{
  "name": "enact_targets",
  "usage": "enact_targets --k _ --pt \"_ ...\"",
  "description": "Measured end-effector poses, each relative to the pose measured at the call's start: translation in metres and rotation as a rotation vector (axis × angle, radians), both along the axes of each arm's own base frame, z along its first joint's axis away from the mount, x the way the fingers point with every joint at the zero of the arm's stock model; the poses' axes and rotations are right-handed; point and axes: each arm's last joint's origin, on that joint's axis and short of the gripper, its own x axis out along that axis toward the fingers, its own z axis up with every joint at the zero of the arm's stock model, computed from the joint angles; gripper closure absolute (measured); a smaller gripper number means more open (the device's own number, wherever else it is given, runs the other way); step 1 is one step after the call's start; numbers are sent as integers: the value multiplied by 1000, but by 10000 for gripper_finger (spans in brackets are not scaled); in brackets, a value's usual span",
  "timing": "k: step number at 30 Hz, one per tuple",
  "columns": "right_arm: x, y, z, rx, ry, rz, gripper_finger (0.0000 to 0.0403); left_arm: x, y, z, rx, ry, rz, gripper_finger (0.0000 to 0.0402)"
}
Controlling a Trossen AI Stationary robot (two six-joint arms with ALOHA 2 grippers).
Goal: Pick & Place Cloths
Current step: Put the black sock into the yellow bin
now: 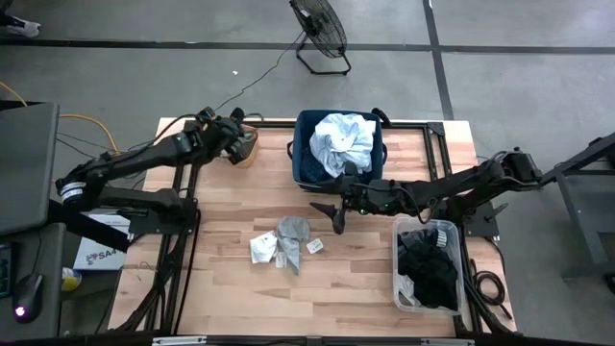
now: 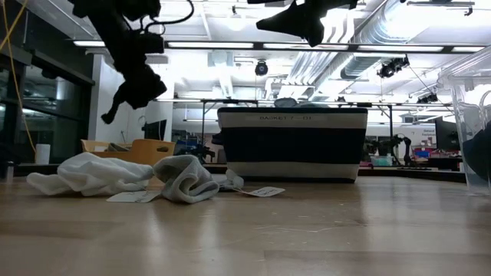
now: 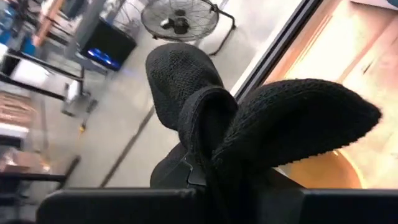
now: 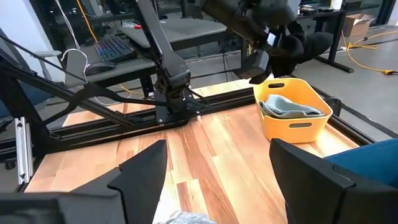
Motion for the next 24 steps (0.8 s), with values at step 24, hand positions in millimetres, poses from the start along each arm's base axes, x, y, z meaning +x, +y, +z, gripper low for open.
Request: enact_targets --k 24 --pt "0 -1 0 32 -6 -7 127 0 79 -67 -380 -81 226 381"
